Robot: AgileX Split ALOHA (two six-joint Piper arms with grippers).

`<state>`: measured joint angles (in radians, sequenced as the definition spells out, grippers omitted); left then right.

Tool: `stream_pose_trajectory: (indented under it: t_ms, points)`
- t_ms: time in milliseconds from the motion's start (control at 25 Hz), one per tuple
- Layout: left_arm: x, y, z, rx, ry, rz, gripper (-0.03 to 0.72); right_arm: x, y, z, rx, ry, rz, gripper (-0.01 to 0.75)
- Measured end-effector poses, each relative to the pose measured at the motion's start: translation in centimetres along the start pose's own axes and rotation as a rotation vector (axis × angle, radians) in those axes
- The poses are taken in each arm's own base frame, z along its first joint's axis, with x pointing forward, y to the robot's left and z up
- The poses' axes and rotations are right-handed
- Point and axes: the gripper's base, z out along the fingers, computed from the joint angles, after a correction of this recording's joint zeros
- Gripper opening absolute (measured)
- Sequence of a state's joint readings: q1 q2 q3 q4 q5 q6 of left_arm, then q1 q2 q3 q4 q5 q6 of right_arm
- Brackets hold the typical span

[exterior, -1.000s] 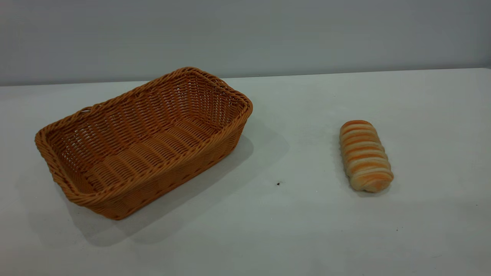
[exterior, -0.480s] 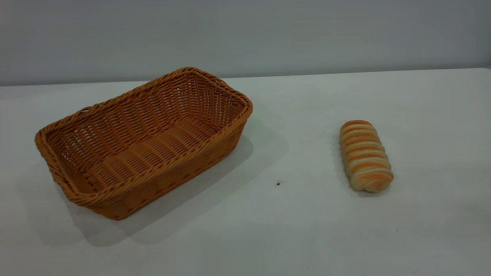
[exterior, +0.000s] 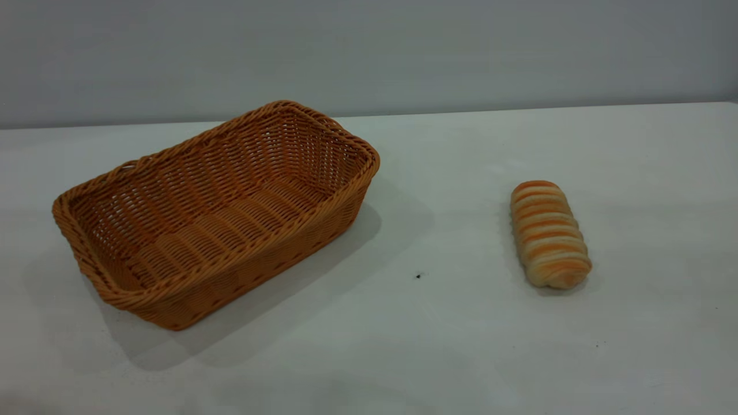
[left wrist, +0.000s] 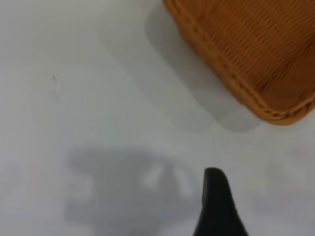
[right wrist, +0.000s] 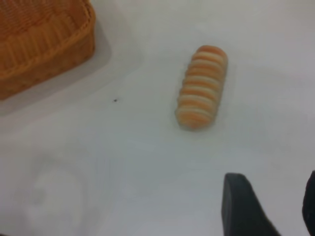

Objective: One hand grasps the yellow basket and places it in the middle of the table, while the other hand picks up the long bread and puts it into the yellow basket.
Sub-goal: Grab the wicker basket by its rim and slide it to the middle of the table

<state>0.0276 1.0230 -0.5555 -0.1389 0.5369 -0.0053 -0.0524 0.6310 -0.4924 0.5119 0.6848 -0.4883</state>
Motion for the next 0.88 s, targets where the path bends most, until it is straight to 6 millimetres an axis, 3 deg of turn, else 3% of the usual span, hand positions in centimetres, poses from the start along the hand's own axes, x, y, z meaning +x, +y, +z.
stream_pose_trajectory:
  t_ms: [200, 320, 640, 880]
  points:
    - [-3.7, -0.6, 5.0, 0.044, 0.122, -0.11, 0.531, -0.1, 0.0, 0.1, -0.002, -0.007, -0.02, 0.347]
    - [-4.9, -0.9, 7.6, 0.078, 0.167, -0.205, 0.531, -0.1, 0.0, 0.1, -0.003, -0.009, -0.023, 0.347]
    - [-4.7, -0.6, 13.6, 0.073, 0.233, -0.38, 0.531, -0.2, 0.0, 0.1, -0.004, -0.009, -0.024, 0.347]
    - [-4.5, -0.6, 15.9, 0.083, 0.23, -0.458, 0.531, -0.2, 0.0, 0.1, -0.004, -0.009, -0.025, 0.347]
